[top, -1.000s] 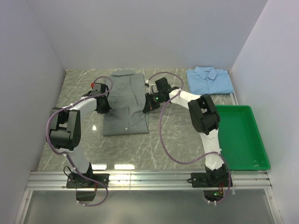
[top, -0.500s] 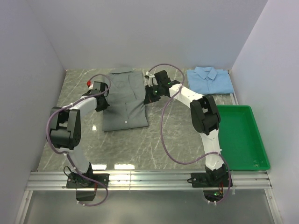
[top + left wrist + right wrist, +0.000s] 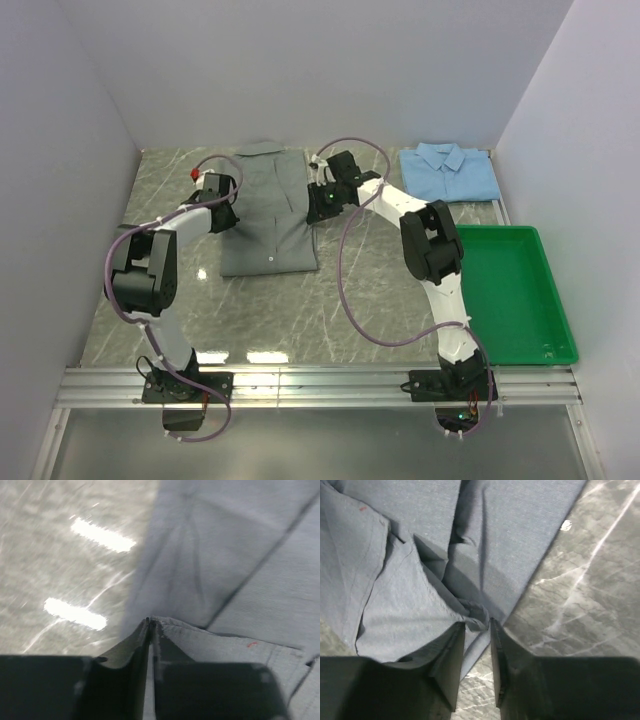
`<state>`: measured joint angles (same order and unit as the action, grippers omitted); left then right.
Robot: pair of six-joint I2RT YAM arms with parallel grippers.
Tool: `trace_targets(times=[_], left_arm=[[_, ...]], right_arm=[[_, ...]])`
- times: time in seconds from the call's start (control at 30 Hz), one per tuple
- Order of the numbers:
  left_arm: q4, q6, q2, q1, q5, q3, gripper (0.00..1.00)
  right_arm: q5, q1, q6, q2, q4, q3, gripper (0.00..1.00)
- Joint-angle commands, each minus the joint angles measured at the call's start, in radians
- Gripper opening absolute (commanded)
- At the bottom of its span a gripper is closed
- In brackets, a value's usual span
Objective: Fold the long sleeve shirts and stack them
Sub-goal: Fold the shirt
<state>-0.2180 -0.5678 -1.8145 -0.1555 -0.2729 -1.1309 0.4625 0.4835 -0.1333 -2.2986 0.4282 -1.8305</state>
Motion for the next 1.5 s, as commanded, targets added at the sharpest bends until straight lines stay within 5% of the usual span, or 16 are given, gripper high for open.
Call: trace_targets(times=[0.0,0.17,0.23,0.3,0.43,0.67,0.93,1.13,1.47], left_arm=[[0.1,0.042,0.063,-0.019,0.017,-0.047,0.15],[0.075,0.026,0.107,-0.021,-0.017,-0.084,0.3],[0.054,0.006,0.144,-0.021,-0.047,-0.089,0.38],[0.029,-0.021,0.17,-0.021,-0.043,-0.092,0.6],[0.035,-0.023,0.225,-0.033,0.11,-0.082,0.73],[0.023,0.052,0.152,-0.139,0.319,-0.134,0.65],[-0.009,0.094,-0.022,-0.203,0.276,-0.234,0.44],[-0.023,0.098,-0.104,-0.23,0.213,-0.268,0.42],[-0.024,0.094,-0.151,-0.253,0.201,-0.253,0.43]], right_arm=[[-0.051,-0.008,-0.011,0.039,-0.005,-0.056,0.39],[-0.174,-0.006,-0.04,0.142,-0.019,-0.015,0.64],[-0.205,-0.01,-0.06,0.209,-0.043,0.02,0.67],[-0.203,-0.01,-0.08,0.257,-0.046,0.037,0.67],[-0.177,-0.011,-0.132,0.303,-0.025,0.06,0.67],[-0.024,-0.034,-0.301,0.502,-0.241,0.403,0.67],[0.061,-0.037,-0.331,0.654,-0.359,0.652,0.67],[0.096,-0.036,-0.361,0.74,-0.427,0.835,0.67],[0.074,-0.037,-0.351,0.792,-0.427,0.899,0.68]])
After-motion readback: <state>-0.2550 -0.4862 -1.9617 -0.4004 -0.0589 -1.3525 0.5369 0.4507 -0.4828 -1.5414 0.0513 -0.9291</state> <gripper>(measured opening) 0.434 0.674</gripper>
